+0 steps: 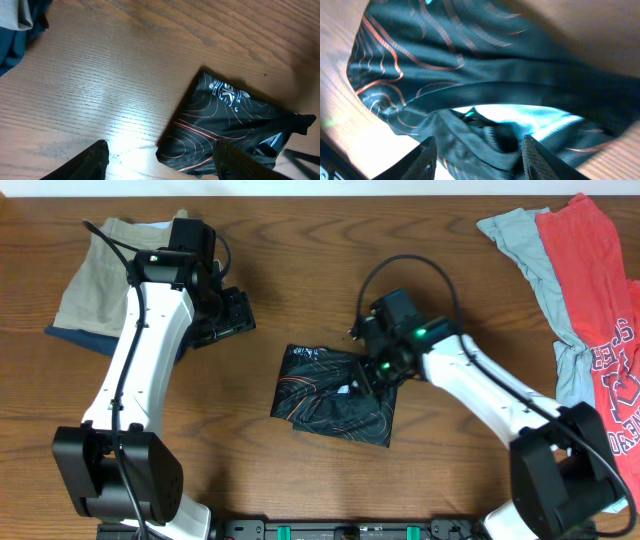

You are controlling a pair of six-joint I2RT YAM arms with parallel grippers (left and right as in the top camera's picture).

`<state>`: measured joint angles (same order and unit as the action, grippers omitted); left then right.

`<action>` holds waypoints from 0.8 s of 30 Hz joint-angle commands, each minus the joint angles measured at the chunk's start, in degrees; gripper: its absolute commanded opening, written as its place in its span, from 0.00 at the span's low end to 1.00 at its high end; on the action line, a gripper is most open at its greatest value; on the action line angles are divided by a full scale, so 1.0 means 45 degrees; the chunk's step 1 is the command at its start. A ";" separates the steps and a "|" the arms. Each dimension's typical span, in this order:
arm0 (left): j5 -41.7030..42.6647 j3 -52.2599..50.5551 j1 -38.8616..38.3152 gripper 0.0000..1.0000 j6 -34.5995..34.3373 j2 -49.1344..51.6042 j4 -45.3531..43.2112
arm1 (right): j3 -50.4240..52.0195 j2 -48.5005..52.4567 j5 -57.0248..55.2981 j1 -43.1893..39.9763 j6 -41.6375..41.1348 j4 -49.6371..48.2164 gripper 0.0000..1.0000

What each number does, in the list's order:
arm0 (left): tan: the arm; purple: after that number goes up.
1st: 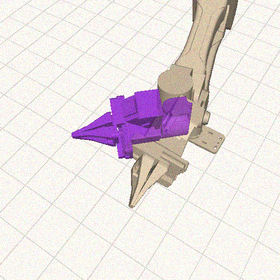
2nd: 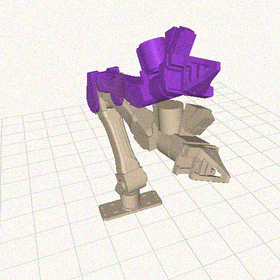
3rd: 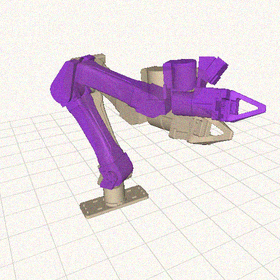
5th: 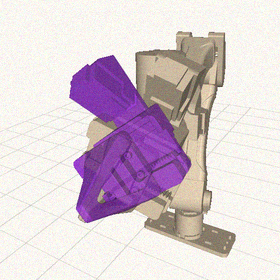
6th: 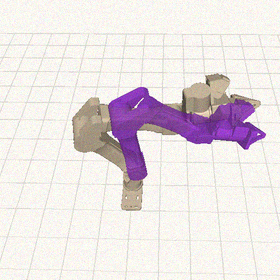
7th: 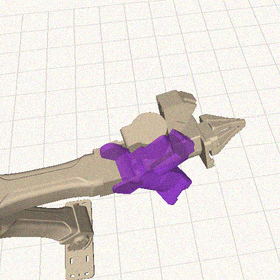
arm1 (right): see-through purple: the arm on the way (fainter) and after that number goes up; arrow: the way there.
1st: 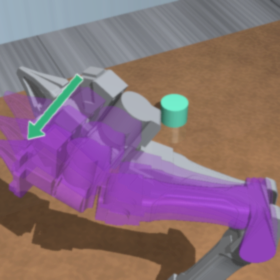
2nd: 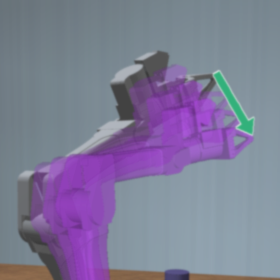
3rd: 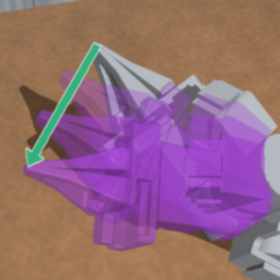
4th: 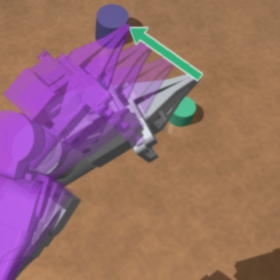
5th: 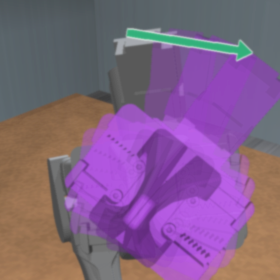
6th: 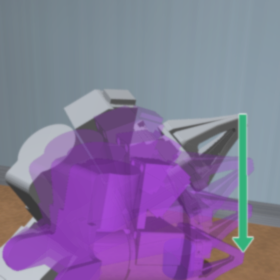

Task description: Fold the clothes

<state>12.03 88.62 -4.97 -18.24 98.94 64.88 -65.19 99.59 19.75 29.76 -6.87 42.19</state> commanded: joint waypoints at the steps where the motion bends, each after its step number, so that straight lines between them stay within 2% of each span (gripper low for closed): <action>1: -0.0029 -0.0063 0.0019 0.68 -0.0160 -0.0010 0.0029 | 0.0117 0.0568 -0.0578 0.0461 0.0248 0.0180 0.51; 8: -0.0029 -0.0063 0.0019 0.68 -0.0160 -0.0010 0.0019 | 0.0117 0.0699 -0.2059 0.0578 -0.0228 0.0845 0.49; 12: -0.0029 -0.0063 0.0019 0.68 -0.0160 -0.0005 -0.0024 | 0.0121 0.0699 -0.2050 0.0549 -0.0282 0.1093 0.46; 15: -0.0029 -0.0063 0.0019 0.68 -0.0160 -0.0005 -0.0029 | 0.0126 0.0699 -0.2040 0.0559 -0.0282 0.1209 0.50; 18: -0.0029 -0.0063 0.0019 0.68 -0.0160 -0.0005 -0.0029 | 0.0131 0.0699 -0.1851 0.0612 -0.0277 0.1200 0.48; 20: -0.0029 -0.0058 0.0019 0.68 -0.0160 -0.0005 -0.0029 | 0.0131 0.0709 -0.1802 0.0699 -0.0277 0.1185 0.42; 22: -0.0029 -0.0058 0.0019 0.68 -0.0160 -0.0005 -0.0029 | 0.0131 0.0714 -0.1807 0.0874 -0.0277 0.1112 0.32; 24: -0.0029 -0.0063 0.0019 0.68 -0.0160 -0.0005 -0.0049 | 0.0131 0.0714 -0.1812 0.1054 -0.0277 0.1039 0.13</action>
<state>12.03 88.62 -4.97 -18.24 98.94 64.60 -64.79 102.39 11.51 32.73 -7.66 47.07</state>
